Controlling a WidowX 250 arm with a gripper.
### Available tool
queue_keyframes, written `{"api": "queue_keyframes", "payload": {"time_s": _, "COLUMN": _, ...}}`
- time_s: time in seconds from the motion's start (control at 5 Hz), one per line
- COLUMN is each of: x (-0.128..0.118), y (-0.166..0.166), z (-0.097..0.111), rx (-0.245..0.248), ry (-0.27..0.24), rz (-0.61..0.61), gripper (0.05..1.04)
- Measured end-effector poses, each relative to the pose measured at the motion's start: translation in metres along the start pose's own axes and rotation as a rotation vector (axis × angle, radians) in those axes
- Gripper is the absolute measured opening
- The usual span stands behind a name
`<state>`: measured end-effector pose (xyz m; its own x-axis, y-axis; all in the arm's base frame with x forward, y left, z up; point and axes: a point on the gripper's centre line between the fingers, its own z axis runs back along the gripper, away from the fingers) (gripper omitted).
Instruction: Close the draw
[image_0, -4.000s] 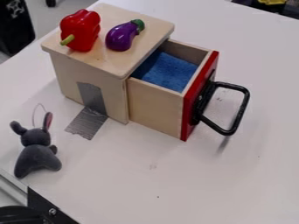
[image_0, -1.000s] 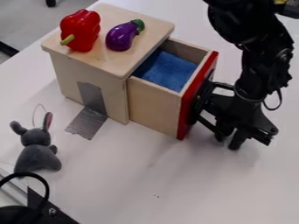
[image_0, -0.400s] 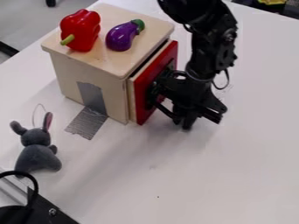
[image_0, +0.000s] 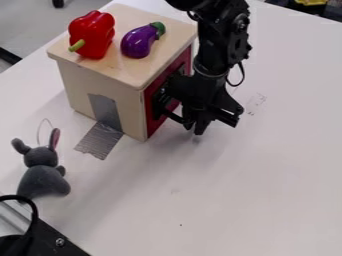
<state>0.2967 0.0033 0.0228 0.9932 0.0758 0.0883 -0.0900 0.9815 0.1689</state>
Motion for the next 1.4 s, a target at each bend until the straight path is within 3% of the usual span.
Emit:
{"api": "queue_keyframes", "payload": {"time_s": 0.2, "x": -0.003, "y": 0.003, "z": 0.005, "rx": -0.019, "ry": 0.015, "rz": 0.012, "gripper": 0.384}}
{"api": "queue_keyframes", "payload": {"time_s": 0.6, "x": -0.006, "y": -0.006, "z": 0.019, "rx": -0.061, "ry": 0.011, "rz": -0.013, "gripper": 0.966}}
{"api": "queue_keyframes", "payload": {"time_s": 0.8, "x": 0.006, "y": -0.018, "z": 0.047, "rx": -0.11, "ry": -0.056, "rz": -0.053, "gripper": 1.0}}
{"api": "queue_keyframes", "payload": {"time_s": 1.0, "x": 0.015, "y": -0.027, "z": 0.092, "rx": -0.148, "ry": -0.13, "rz": -0.079, "gripper": 1.0}}
{"api": "queue_keyframes", "payload": {"time_s": 1.4, "x": -0.008, "y": -0.017, "z": 0.162, "rx": -0.196, "ry": -0.195, "rz": -0.089, "gripper": 1.0}}
